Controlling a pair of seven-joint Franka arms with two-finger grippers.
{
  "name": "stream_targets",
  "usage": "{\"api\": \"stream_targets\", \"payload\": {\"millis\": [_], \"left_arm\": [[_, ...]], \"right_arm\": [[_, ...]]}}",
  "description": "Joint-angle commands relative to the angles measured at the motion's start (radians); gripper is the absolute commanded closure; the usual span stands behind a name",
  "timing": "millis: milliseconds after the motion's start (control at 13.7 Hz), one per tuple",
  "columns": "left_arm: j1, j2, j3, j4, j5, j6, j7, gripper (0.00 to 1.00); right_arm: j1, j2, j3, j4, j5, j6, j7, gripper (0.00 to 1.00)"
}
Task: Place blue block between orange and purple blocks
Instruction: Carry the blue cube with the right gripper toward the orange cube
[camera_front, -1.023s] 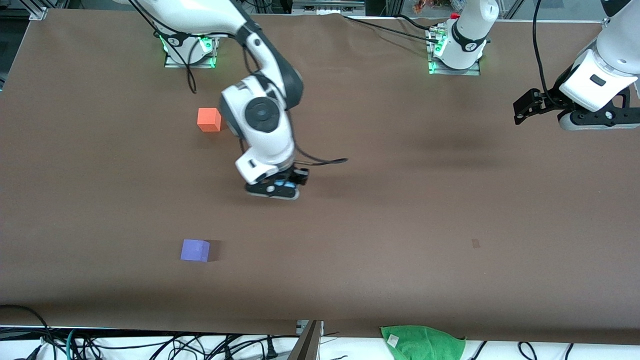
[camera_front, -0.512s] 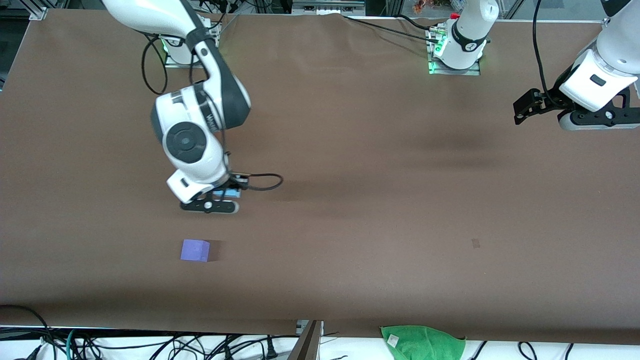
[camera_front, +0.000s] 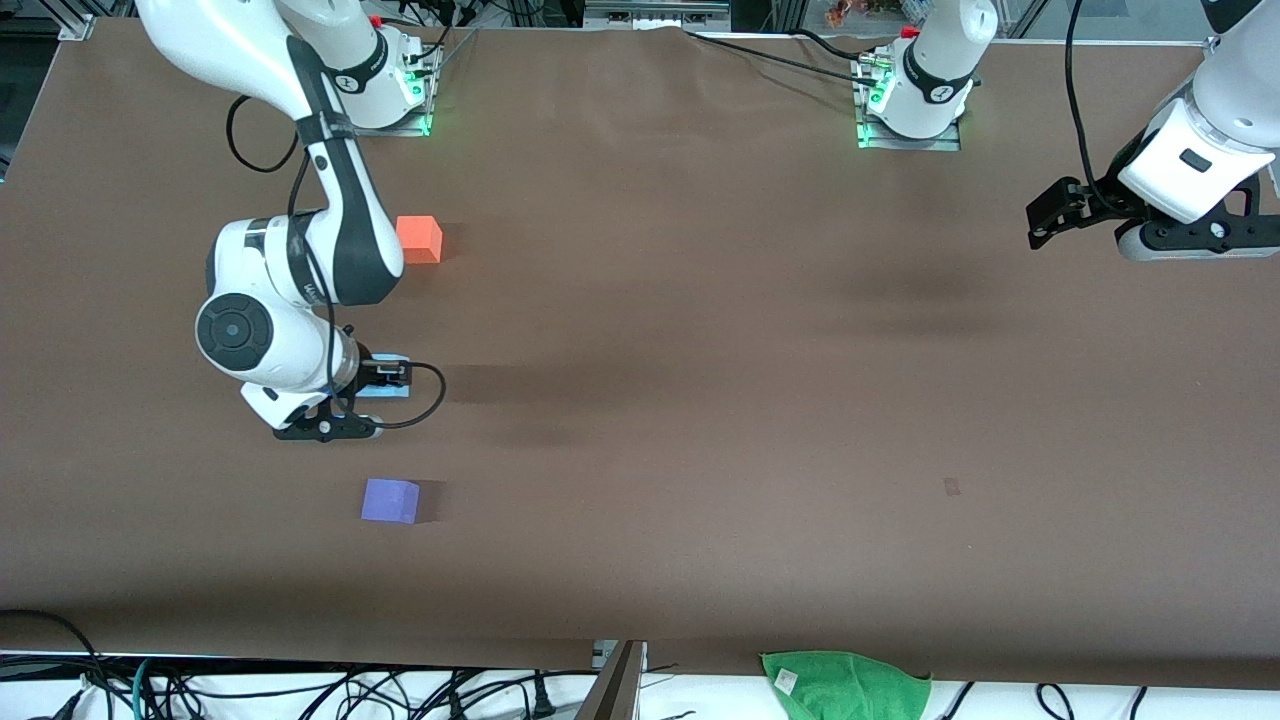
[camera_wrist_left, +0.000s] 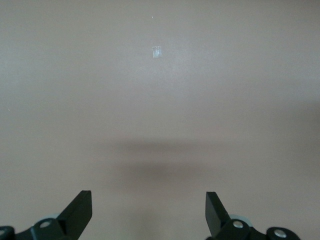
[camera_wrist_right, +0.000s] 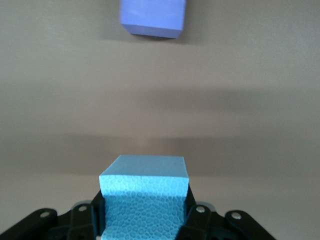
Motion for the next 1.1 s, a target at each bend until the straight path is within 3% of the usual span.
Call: {"api": "stream_targets", "payload": {"millis": [0, 365, 731, 1023], "left_arm": [[0.007, 0.016, -0.001, 0.032, -0.024, -0.017, 0.015, 0.0], [0.009, 0.016, -0.001, 0.032, -0.024, -0.021, 0.016, 0.0], [0.009, 0.016, 0.001, 0.032, -0.024, -0.024, 0.016, 0.0], [0.009, 0.016, 0.001, 0.032, -0.024, -0.024, 0.016, 0.0]], "right_arm": [[0.013, -0.071, 0.0, -0.161, 0.017, 0.126, -0.026, 0.59], [0.013, -0.082, 0.005, -0.309, 0.018, 0.324, -0.039, 0.59], [0.015, -0.09, 0.017, -0.342, 0.038, 0.34, -0.039, 0.59], [0.015, -0.091, 0.037, -0.408, 0.038, 0.43, -0.04, 0.59]]}}
